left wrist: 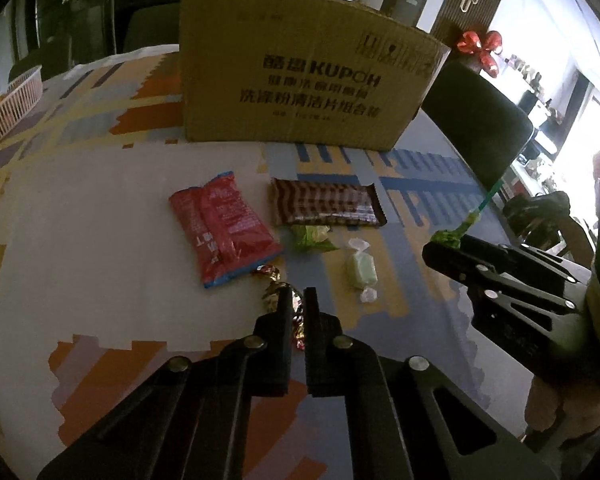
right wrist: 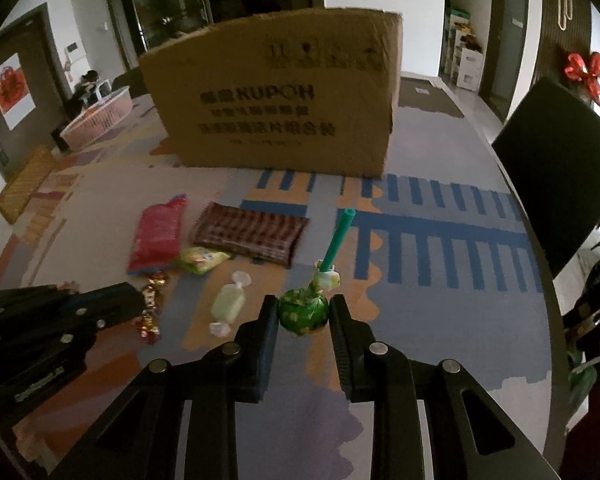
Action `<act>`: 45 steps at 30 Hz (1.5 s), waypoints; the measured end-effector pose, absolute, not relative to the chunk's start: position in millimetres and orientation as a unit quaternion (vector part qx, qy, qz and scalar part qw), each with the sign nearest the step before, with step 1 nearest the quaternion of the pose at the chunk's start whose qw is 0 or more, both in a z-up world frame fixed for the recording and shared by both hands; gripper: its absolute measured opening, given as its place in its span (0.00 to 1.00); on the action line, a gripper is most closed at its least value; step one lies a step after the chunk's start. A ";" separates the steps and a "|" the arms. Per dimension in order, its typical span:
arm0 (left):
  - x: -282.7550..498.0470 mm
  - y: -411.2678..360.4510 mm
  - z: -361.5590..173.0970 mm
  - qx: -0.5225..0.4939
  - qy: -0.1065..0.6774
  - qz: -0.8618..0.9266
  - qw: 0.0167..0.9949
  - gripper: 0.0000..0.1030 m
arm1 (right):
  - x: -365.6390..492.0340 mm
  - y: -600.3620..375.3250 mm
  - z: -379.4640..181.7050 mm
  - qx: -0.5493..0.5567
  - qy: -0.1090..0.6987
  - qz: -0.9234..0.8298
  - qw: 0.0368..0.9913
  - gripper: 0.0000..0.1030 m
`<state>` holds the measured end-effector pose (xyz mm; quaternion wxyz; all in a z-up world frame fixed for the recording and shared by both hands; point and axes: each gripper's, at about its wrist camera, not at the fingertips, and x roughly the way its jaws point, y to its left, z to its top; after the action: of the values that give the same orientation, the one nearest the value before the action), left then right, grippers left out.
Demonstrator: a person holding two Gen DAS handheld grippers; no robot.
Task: Organize snacks
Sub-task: 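Grasp the brown foil candy with the left tool while the right tool grasps the green lollipop, then lift both held items and carry them over the cardboard box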
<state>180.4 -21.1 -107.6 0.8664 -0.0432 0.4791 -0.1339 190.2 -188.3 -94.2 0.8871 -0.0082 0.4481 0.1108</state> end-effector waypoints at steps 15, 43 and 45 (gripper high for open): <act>196.6 -24.2 -129.3 -0.032 0.498 -0.117 0.859 0.31 | 182.8 -174.2 -94.7 -0.013 0.452 0.129 0.882 0.27; 179.9 -14.2 -10.6 -0.024 0.364 -0.154 0.918 0.24 | 179.0 -169.8 -18.4 0.001 0.364 0.142 0.920 0.27; 182.9 -13.5 2.6 -0.020 0.347 -0.156 0.925 0.24 | 181.6 -169.0 -6.9 0.004 0.351 0.143 0.925 0.27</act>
<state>182.9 -13.5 2.6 0.9248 -0.0201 0.3465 -0.1557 181.6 -169.0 -6.9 0.9254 0.0041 0.3508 0.1430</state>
